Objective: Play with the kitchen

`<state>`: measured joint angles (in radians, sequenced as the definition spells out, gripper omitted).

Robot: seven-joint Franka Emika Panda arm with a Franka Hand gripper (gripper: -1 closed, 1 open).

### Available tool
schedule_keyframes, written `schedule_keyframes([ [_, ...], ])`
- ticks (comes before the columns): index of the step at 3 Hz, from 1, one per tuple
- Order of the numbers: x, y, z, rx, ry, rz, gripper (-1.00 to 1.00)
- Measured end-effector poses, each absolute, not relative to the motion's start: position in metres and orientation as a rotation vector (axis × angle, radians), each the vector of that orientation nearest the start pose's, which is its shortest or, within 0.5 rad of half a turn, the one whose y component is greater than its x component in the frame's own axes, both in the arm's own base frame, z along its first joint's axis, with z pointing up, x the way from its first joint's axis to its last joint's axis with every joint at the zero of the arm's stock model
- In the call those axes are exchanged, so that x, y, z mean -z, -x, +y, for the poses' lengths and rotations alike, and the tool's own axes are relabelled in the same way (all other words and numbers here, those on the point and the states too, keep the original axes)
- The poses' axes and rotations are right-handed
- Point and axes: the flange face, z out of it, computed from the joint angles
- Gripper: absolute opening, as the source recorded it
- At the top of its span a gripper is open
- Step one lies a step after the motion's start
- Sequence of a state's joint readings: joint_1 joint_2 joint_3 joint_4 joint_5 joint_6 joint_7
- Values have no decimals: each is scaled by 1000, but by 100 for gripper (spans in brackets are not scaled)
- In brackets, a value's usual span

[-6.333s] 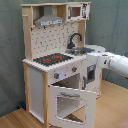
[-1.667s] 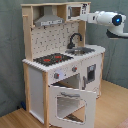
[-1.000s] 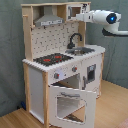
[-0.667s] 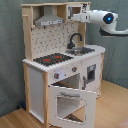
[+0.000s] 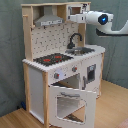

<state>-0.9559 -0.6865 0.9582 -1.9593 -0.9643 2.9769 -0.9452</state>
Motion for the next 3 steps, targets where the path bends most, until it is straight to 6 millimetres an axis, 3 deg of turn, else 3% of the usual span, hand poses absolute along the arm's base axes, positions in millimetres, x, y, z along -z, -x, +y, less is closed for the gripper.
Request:
schedule_keyframes([
  [1, -695, -480, 246, -402, -750, 1376, 100],
  [3, -705, -502, 268, -468, -734, 1380, 100],
])
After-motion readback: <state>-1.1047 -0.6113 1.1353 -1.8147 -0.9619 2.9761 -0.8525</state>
